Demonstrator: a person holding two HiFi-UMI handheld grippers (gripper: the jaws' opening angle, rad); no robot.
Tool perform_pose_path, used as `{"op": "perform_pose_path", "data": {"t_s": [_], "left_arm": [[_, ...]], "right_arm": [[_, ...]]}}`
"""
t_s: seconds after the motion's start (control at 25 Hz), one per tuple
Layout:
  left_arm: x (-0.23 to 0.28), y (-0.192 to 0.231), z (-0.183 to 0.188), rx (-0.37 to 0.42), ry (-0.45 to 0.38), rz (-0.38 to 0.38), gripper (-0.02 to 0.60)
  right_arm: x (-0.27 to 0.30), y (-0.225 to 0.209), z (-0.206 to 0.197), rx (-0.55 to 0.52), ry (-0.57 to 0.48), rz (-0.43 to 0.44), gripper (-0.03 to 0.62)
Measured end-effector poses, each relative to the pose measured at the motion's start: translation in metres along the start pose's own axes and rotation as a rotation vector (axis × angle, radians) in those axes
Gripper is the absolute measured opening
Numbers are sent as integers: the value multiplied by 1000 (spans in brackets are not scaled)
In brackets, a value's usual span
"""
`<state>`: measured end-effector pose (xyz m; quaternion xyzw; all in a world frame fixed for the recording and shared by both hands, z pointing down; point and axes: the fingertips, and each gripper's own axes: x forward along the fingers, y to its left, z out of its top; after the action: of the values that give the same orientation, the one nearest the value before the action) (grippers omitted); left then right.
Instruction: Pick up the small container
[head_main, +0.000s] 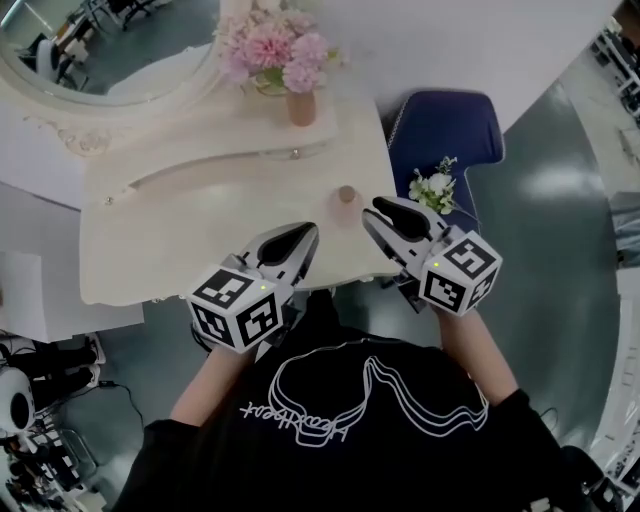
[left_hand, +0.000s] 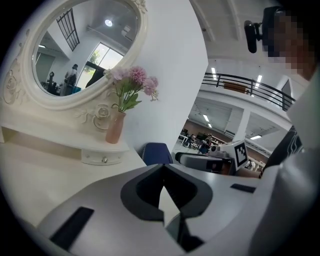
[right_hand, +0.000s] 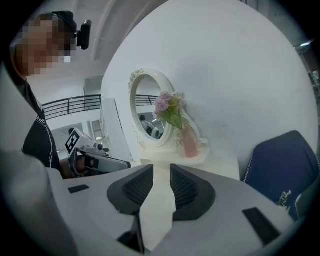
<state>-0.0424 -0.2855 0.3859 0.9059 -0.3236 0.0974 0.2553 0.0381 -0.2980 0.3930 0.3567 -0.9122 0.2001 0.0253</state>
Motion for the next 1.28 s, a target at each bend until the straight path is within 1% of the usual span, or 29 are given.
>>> {"op": "perform_pose_path", "data": {"t_s": [0.08, 0.28, 0.4, 0.56, 0.72, 0.88, 1.08, 1.2, 1.28], "left_arm": [[0, 8, -6, -15, 16, 7, 6], [4, 24, -15, -37, 41, 12, 6], [4, 30, -20, -47, 47, 18, 6], [4, 38, -27, -66, 58, 25, 6], [3, 46, -33, -80, 63, 37, 6], [2, 50, -30, -82, 39, 42, 6], [0, 57, -33, -93, 36, 63, 6], [-2, 59, -33, -93, 35, 67, 6], [-2, 60, -34, -95, 36, 70, 6]], "right_arm": [[8, -6, -6, -20, 18, -7, 124], [30, -17, -24, -113, 81, -18, 202], [41, -25, -36, -152, 110, -30, 213], [56, -38, -57, -154, 148, -36, 233], [67, -53, -73, -164, 171, -80, 221], [73, -58, -79, -174, 178, -94, 213], [79, -60, -85, -213, 193, -108, 195], [81, -59, -86, -246, 200, -119, 155], [82, -58, -86, -256, 199, -127, 143]]}}
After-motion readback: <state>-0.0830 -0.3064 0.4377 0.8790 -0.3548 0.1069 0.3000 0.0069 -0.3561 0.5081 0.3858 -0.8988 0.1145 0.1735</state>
